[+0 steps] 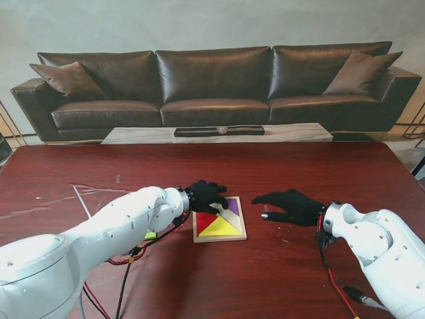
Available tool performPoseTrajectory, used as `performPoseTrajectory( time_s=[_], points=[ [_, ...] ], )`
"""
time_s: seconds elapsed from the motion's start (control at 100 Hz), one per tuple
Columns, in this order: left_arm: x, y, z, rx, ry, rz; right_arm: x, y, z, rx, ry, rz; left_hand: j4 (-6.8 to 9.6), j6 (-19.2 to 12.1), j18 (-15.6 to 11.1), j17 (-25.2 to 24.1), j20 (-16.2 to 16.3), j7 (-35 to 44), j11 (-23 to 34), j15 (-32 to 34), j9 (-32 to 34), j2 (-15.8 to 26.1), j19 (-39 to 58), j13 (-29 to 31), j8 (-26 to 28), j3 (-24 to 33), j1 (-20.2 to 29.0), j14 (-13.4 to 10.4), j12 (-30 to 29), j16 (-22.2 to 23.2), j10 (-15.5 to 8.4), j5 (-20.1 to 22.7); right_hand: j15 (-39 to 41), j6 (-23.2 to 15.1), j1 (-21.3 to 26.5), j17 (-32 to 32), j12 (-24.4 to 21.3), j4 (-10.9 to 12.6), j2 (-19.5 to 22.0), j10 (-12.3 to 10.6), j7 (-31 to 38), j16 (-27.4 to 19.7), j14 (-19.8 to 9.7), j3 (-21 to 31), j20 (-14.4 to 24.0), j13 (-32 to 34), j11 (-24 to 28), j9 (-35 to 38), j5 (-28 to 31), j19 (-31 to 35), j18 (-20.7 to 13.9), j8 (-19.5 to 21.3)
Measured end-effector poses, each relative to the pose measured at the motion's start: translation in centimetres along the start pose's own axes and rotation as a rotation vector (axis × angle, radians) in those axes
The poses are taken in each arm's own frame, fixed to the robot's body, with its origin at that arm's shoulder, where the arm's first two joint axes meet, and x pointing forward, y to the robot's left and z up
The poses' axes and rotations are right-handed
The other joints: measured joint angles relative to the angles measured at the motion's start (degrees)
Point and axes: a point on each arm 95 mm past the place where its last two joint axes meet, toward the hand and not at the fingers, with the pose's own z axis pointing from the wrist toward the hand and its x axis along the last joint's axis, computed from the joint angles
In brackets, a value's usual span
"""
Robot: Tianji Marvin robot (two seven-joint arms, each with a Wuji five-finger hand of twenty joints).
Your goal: Assemble the tangram pieces into a square
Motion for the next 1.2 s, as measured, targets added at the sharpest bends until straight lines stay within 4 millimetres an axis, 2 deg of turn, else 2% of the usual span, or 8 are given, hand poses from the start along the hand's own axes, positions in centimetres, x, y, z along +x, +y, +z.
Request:
performPoseTrajectory(
  time_s=[0.27,0.44,0.64,0.79,1.01,1.2],
  points=[
    [0.9,-0.7,-0.1,0.009,0.016,0.010,-0.3,-0.1,0.0,-0.003,-0.005,0.004,0.00,0.0,0.0,0.4,0.0,0.2,-0.1,0.0,0.0,0.0,0.0,0.0,0.1,0.0,0.0,0.0,0.0,0.0,0.0,0.1,0.0,0.0,0.0,0.0,0.0,0.0,0.0,0.0,0.0,0.0,0.0,0.0,0.0,0.0,0.0,0.0,0.0,0.0,0.0,0.0],
    [1.3,-1.9,-1.2,0.038,-0.013,0.029,-0.4,0.0,0.1,-0.006,-0.004,0.005,0.01,0.0,0.0,0.5,0.0,0.2,-0.1,0.0,0.0,0.0,0.0,0.0,0.6,0.0,0.0,0.0,0.0,0.0,0.0,0.1,0.0,0.0,0.0,0.0,0.0,0.0,0.0,0.0,0.0,0.0,0.0,0.0,0.0,0.0,0.0,0.0,0.0,0.0,0.0,0.0],
    [1.1,-3.6,-4.3,0.080,-0.092,0.062,-0.4,0.2,0.1,-0.018,0.001,-0.002,0.01,0.0,-0.1,0.5,0.0,0.2,-0.1,0.0,0.0,0.0,0.0,0.1,0.6,-0.1,-2.1,-0.2,0.0,0.0,0.0,0.1,0.0,0.0,0.0,0.0,0.0,0.0,0.0,0.0,0.0,0.0,0.0,0.0,0.0,0.0,0.0,0.0,0.0,0.0,0.0,0.0],
    [0.2,-4.0,-7.1,0.095,-0.179,0.066,-0.2,0.5,0.3,-0.024,0.018,-0.013,0.01,0.7,-0.1,0.5,0.0,-0.8,-0.1,-0.9,0.0,0.0,-0.6,0.1,-0.2,-0.1,-2.9,-0.2,0.0,-0.2,0.0,0.0,0.0,0.0,0.0,0.0,0.0,0.0,0.0,0.0,0.0,0.0,0.0,0.0,0.0,0.0,0.0,0.0,0.0,0.0,0.0,0.0],
    [-1.2,-2.7,-10.7,0.072,-0.307,0.038,0.0,0.9,0.8,-0.028,0.046,-0.028,0.03,2.2,-0.2,0.0,-1.3,-3.7,-0.1,-1.5,0.0,0.5,-2.3,0.1,-1.6,-0.1,-4.2,-0.2,0.0,-0.8,0.0,-1.9,0.0,0.0,0.0,0.0,0.0,0.0,0.0,0.0,0.0,0.0,0.0,0.0,0.0,0.0,0.0,0.0,0.0,0.0,0.0,0.0],
    [-2.2,-1.1,-12.6,0.056,-0.382,0.019,0.0,1.2,1.1,-0.031,0.059,-0.034,0.03,2.6,-0.7,-0.1,-2.1,-5.0,-0.1,-2.3,0.0,0.5,-3.7,0.1,-2.2,-0.1,-5.0,-0.2,0.0,-1.4,0.1,-3.3,0.0,0.0,0.0,0.0,0.0,0.0,0.0,0.0,0.0,0.0,0.0,0.0,0.0,0.0,0.0,0.0,0.0,0.0,0.0,0.0]
  ],
)
